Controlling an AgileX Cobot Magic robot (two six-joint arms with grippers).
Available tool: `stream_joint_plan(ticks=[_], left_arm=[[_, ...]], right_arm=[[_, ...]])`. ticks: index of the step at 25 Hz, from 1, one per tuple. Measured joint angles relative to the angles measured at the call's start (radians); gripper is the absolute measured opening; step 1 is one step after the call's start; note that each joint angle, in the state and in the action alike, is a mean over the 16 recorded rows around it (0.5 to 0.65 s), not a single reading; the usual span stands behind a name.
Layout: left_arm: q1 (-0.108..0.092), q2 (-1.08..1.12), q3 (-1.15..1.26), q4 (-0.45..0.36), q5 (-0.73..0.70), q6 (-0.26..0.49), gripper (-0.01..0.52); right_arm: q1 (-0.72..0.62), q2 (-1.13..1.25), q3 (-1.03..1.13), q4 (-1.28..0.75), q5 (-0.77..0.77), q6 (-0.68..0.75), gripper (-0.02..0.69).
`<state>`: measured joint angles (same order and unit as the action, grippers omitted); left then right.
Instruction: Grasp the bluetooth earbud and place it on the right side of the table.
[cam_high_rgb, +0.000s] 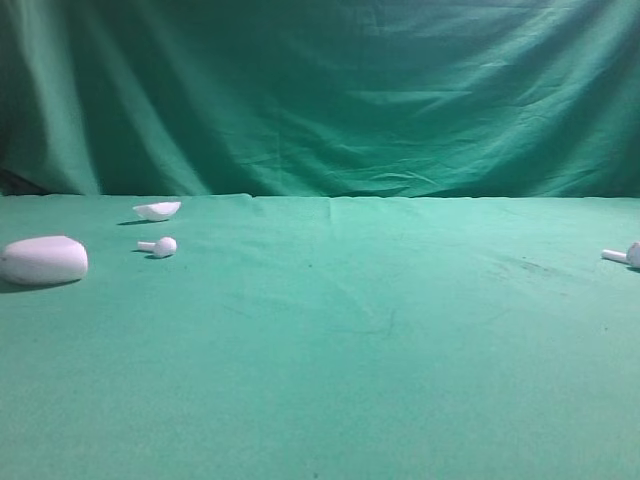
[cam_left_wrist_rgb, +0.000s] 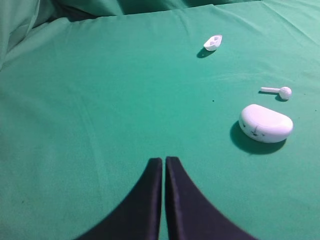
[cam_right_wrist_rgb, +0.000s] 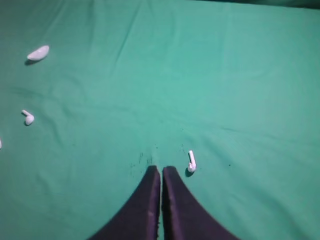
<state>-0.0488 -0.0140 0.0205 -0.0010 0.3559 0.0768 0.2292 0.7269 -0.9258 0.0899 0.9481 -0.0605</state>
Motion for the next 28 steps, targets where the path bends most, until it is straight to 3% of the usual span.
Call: stream_joint_plan(ticks=[12, 20, 28], left_arm=[[0.0, 0.0, 0.0, 0.0, 0.0, 0.0, 0.0], [0.0, 0.0, 0.0, 0.0, 0.0, 0.0, 0.0], [0.0, 0.0, 0.0, 0.0, 0.0, 0.0, 0.0]], right_arm=[[0.0, -0.512, 0.204, 0.025, -0.01, -0.014, 0.0], [0.0, -0.6, 0.244, 0.025, -0.043, -0.014, 0.0], [-0.015, -0.651, 0.413, -0.041, -0.253, -0.004, 0.0]])
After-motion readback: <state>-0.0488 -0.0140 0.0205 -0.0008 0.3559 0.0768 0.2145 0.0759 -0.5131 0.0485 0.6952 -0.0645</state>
